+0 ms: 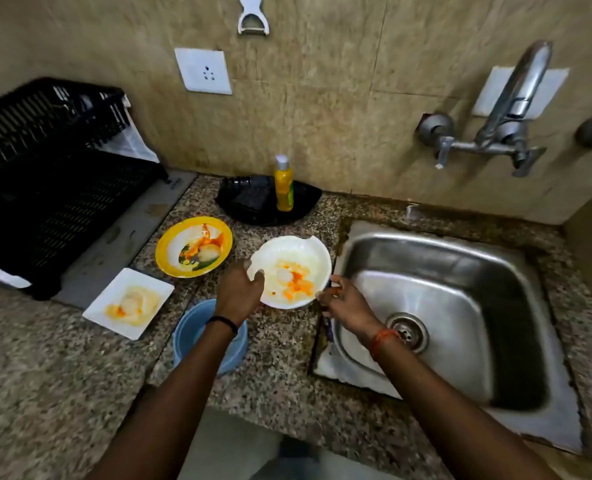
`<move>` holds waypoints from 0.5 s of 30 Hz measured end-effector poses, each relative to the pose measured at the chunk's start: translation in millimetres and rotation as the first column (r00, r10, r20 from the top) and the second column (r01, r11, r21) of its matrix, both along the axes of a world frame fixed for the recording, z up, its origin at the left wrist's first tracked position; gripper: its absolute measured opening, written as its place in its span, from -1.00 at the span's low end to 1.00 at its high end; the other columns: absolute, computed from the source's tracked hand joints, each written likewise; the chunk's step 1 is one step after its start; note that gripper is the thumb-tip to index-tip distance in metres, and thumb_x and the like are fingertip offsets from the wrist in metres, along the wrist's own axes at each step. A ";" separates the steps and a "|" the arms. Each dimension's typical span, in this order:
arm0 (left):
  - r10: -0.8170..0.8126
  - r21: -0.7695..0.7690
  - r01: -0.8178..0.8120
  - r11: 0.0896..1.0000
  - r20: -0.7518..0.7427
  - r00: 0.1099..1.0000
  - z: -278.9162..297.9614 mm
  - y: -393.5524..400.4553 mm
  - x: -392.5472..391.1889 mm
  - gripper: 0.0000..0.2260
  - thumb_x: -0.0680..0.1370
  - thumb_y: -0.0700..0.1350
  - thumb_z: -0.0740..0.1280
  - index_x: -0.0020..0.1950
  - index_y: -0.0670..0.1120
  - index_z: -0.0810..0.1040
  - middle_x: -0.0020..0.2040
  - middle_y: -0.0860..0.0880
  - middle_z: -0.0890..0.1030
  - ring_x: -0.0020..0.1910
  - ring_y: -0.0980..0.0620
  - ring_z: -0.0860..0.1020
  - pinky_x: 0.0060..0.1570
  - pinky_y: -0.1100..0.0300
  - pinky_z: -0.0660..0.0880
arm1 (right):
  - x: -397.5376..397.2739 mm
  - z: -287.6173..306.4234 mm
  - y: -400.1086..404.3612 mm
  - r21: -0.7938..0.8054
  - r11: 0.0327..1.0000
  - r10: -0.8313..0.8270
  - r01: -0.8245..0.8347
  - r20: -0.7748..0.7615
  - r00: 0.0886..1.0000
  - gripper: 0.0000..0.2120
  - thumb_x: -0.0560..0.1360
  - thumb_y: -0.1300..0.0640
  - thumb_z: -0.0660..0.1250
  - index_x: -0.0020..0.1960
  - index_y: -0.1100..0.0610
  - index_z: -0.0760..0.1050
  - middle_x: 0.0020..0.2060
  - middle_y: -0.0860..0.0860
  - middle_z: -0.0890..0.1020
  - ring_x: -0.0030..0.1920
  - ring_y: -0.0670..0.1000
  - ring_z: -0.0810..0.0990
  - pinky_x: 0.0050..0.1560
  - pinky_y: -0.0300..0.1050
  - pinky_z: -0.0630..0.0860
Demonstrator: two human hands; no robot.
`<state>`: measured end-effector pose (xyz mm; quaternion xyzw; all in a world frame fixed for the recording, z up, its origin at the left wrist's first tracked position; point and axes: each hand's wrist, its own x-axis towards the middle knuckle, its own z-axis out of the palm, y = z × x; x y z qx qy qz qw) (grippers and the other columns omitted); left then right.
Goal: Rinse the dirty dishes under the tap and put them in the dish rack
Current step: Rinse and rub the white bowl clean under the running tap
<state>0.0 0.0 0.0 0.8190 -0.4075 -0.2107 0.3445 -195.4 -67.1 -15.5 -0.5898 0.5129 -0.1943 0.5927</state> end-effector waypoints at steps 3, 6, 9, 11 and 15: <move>0.008 0.101 -0.003 0.995 -0.046 0.999 -4.5 -15.9 19.0 -0.66 0.58 -0.09 0.27 0.32 -0.20 0.49 0.21 -0.19 0.58 0.17 -0.23 0.52 0.01 0.01 0.45 | 18.7 -4.6 -10.9 0.018 0.994 -0.107 0.107 -0.019 0.994 -0.61 0.51 0.18 0.38 0.29 0.09 0.36 0.14 0.10 0.60 0.18 0.13 0.57 0.23 0.20 0.50; -0.030 0.176 0.045 0.983 -0.083 0.996 -16.1 -29.4 33.7 -0.68 0.58 -0.09 0.26 0.26 -0.22 0.52 0.17 -0.20 0.60 0.15 -0.23 0.54 0.02 0.00 0.49 | 29.0 -9.5 -20.1 0.072 0.978 -0.191 0.195 -0.064 0.980 -0.51 0.52 0.14 0.37 0.40 0.14 0.31 0.17 0.10 0.57 0.17 0.15 0.58 0.18 0.20 0.54; -0.031 0.187 0.051 0.981 -0.108 0.994 -22.6 -40.6 46.5 -0.79 0.58 -0.18 0.24 0.12 -0.26 0.58 0.02 -0.26 0.61 0.03 -0.27 0.54 -0.12 0.06 0.40 | 37.2 -13.4 -29.7 0.094 0.964 -0.241 0.247 -0.070 0.968 -0.62 0.54 0.15 0.35 0.33 0.14 0.40 0.13 0.11 0.58 0.10 0.17 0.61 0.04 0.20 0.61; -0.016 0.178 0.047 0.983 -0.172 0.985 -25.3 -45.2 51.7 -0.80 0.57 -0.24 0.25 0.10 -0.29 0.59 0.02 -0.28 0.62 0.01 -0.26 0.54 -0.09 0.03 0.42 | 40.7 -17.4 -34.2 0.088 0.964 -0.243 0.250 -0.085 0.966 -0.68 0.54 0.17 0.33 0.28 0.17 0.44 0.11 0.10 0.59 0.08 0.17 0.62 0.00 0.22 0.62; -0.025 0.195 0.075 0.978 -0.245 0.969 -34.2 -51.7 60.4 -0.84 0.52 -0.28 0.30 0.07 -0.22 0.59 0.06 -0.28 0.62 0.05 -0.27 0.56 0.02 -0.12 0.53 | 43.3 -25.8 -39.5 0.037 0.971 -0.230 0.236 -0.130 0.965 -0.70 0.49 0.21 0.33 0.22 0.18 0.51 0.08 0.12 0.63 0.05 0.18 0.64 -0.01 0.24 0.62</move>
